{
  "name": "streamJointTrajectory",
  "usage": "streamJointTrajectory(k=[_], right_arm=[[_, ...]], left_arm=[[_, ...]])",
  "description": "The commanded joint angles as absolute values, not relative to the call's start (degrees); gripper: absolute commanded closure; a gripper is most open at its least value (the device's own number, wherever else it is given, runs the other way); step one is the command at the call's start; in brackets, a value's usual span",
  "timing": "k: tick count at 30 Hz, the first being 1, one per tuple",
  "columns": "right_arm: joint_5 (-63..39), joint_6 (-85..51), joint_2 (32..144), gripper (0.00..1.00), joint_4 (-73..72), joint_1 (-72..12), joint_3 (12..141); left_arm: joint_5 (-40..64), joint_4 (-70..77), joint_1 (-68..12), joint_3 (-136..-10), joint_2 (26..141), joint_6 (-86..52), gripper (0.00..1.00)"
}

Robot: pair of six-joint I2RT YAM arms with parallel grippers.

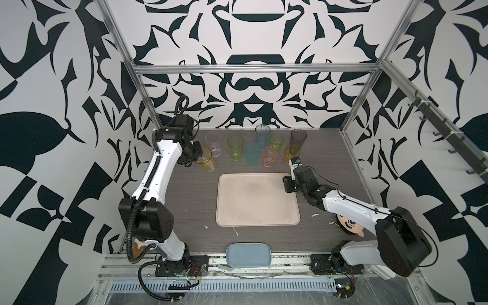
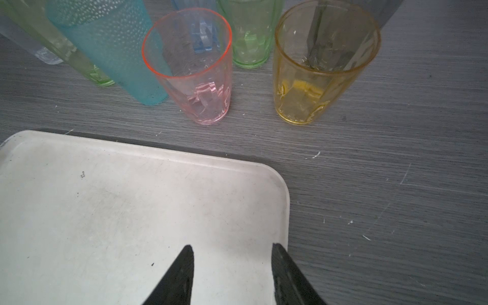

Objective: Place the glasses into the tray
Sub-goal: Pick up the glass from the top-left of the table, then place the glass on the tray.

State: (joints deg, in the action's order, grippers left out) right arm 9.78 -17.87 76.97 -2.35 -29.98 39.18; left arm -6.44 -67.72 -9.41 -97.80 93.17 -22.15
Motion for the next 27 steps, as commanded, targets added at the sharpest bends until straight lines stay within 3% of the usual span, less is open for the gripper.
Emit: streamJointTrajectory(k=[1, 27], right_arm=[[9.9, -18.1, 77.0, 0.5, -2.5, -30.0, 41.6], [10.5, -17.9, 79.0, 0.5, -1.3, -30.0, 42.8]], left_arm=[[-7.2, -72.8, -11.6, -99.5, 92.0, -21.8, 0.96], [-7.7, -69.8, -22.2, -96.1, 100.3, -27.1, 0.97]])
